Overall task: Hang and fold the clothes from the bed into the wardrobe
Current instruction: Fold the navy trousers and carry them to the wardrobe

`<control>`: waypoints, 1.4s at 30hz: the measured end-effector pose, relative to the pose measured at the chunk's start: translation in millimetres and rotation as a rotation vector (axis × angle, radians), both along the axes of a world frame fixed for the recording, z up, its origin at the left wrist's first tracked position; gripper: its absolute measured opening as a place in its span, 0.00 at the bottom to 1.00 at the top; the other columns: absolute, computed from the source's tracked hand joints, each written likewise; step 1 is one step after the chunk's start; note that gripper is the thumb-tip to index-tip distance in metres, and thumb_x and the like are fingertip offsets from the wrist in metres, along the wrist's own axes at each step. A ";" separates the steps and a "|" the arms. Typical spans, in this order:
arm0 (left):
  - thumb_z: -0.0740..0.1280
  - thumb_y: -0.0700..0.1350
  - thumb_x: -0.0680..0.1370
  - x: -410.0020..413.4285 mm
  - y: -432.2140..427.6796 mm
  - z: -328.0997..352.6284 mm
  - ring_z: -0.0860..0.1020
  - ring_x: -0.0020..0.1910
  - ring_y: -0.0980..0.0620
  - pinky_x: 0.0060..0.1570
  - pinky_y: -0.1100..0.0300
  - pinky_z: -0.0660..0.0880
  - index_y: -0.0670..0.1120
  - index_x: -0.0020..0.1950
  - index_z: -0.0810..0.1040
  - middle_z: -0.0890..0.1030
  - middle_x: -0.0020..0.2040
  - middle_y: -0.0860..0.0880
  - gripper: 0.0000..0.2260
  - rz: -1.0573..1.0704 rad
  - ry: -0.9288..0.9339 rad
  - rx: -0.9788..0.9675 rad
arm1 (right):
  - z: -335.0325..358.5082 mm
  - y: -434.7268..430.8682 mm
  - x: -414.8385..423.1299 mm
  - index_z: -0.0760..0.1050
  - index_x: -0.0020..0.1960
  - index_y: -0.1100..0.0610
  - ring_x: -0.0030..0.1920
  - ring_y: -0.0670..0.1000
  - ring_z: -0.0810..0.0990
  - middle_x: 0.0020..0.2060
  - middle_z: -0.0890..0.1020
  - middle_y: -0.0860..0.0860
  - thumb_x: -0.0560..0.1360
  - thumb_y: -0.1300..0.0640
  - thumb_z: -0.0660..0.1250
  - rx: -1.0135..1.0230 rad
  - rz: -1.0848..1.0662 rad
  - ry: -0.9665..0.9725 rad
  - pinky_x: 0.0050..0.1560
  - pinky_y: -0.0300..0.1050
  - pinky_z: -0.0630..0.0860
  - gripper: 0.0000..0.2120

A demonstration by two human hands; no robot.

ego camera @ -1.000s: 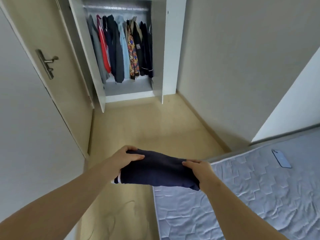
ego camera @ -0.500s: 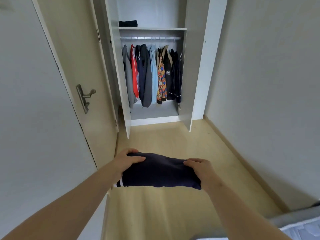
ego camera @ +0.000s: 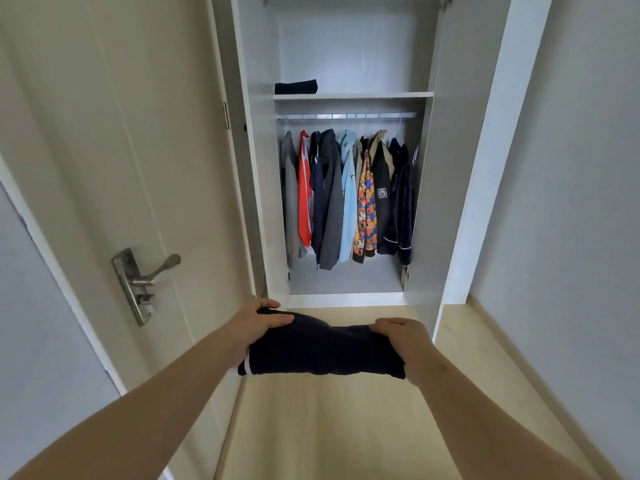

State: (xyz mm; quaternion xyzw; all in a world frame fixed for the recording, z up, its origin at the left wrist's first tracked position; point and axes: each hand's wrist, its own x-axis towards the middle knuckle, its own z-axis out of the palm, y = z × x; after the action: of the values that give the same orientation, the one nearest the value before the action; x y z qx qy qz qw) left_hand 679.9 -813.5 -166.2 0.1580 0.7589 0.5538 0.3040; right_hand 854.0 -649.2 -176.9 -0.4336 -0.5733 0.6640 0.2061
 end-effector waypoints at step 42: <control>0.67 0.41 0.76 -589.2 560.2 321.2 0.76 0.38 0.53 0.31 0.63 0.73 0.49 0.55 0.76 0.78 0.43 0.49 0.09 0.025 0.419 0.375 | 310.7 567.3 -597.4 0.78 0.39 0.63 0.25 0.52 0.77 0.30 0.79 0.57 0.68 0.66 0.71 0.301 0.027 0.485 0.21 0.42 0.76 0.02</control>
State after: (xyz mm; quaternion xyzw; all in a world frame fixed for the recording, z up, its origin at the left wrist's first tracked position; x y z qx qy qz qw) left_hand 90.7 -253.2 155.0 0.3132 0.6912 0.6436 0.0994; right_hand 256.6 -81.9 133.9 -0.2191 -0.6052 0.6582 0.3905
